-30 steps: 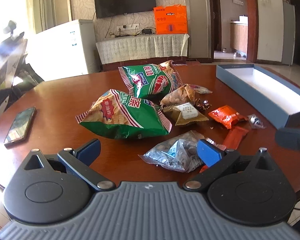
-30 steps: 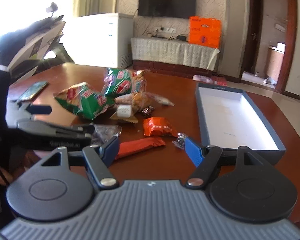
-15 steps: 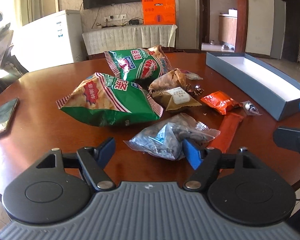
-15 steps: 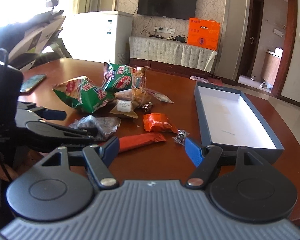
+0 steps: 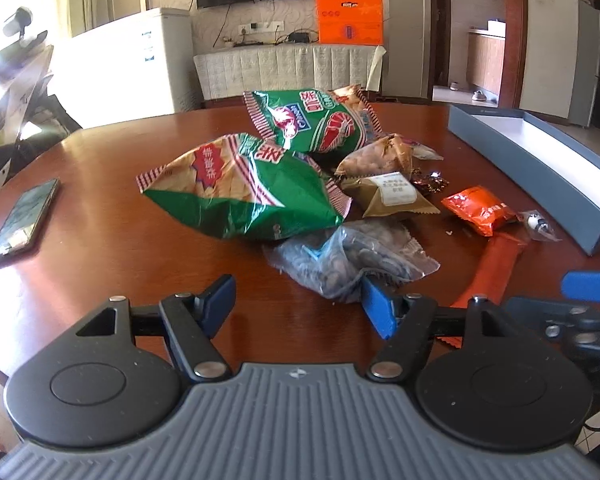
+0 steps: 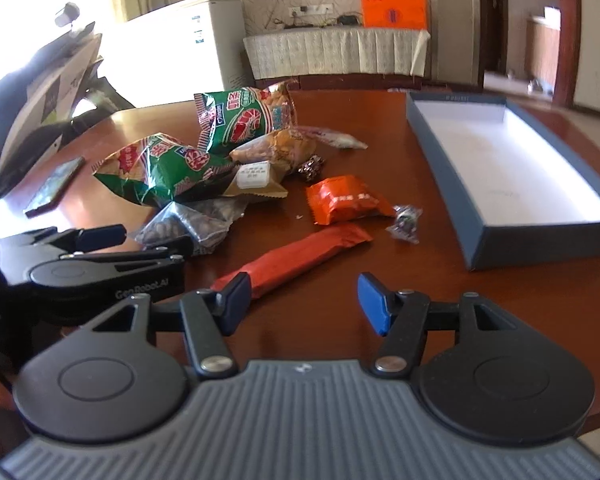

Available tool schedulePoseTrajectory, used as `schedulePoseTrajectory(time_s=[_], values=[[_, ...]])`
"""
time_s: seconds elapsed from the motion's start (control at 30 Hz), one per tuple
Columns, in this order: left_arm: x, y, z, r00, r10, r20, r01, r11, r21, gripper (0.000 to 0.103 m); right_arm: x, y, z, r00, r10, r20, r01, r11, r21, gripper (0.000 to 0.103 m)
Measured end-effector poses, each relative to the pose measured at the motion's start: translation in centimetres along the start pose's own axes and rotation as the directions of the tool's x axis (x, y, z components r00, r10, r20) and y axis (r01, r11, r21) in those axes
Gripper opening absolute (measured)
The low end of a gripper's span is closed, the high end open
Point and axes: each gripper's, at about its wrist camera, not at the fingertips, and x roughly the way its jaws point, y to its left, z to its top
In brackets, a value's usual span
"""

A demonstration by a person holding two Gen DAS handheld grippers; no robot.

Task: Organize snacks
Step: 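Close the right gripper on the end of the red-orange snack bar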

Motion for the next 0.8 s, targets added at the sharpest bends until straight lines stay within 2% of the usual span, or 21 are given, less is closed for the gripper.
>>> schedulePoseTrajectory(time_s=[0.3, 0.43, 0.47, 0.5, 0.57, 0.67, 0.8], values=[[0.5, 1.0, -0.4, 0.999, 0.032, -0.014, -0.033, 0.999, -0.040, 0.076, 2.5, 1.9, 0.7, 0.994, -0.110, 0.007, 0.110, 0.991, 0.073, 0.066], [0.9, 1.3, -0.4, 0.999, 0.041, -0.022, -0.042, 0.998, -0.056, 0.080, 3.5, 2.7, 0.7, 0.987, -0.158, 0.001, 0.158, 0.987, -0.042, 0.065], [0.9, 1.3, -0.3, 0.999, 0.042, -0.016, -0.042, 0.997, -0.057, 0.081, 3.4, 2.6, 0.6, 0.989, -0.148, 0.011, 0.148, 0.986, -0.073, 0.064], [0.8, 1.3, -0.3, 0.999, 0.038, -0.013, -0.038, 0.998, -0.056, 0.081, 3.2, 2.3, 0.6, 0.991, -0.130, 0.011, 0.130, 0.987, -0.094, 0.062], [1.0, 1.0, -0.3, 1.000, 0.027, -0.015, -0.028, 0.998, -0.048, 0.082, 2.9, 1.5, 0.6, 0.993, -0.114, 0.004, 0.114, 0.986, -0.119, 0.045], [1.3, 0.4, -0.1, 1.000, 0.004, -0.019, -0.005, 0.999, -0.032, 0.083, 2.1, -0.3, 0.5, 0.996, -0.083, -0.015, 0.081, 0.990, -0.116, 0.035], [1.9, -0.1, 0.2, 0.999, -0.024, -0.030, 0.023, 0.999, -0.030, 0.088, 1.4, -1.5, 0.3, 0.997, -0.075, -0.021, 0.072, 0.988, -0.134, 0.031]])
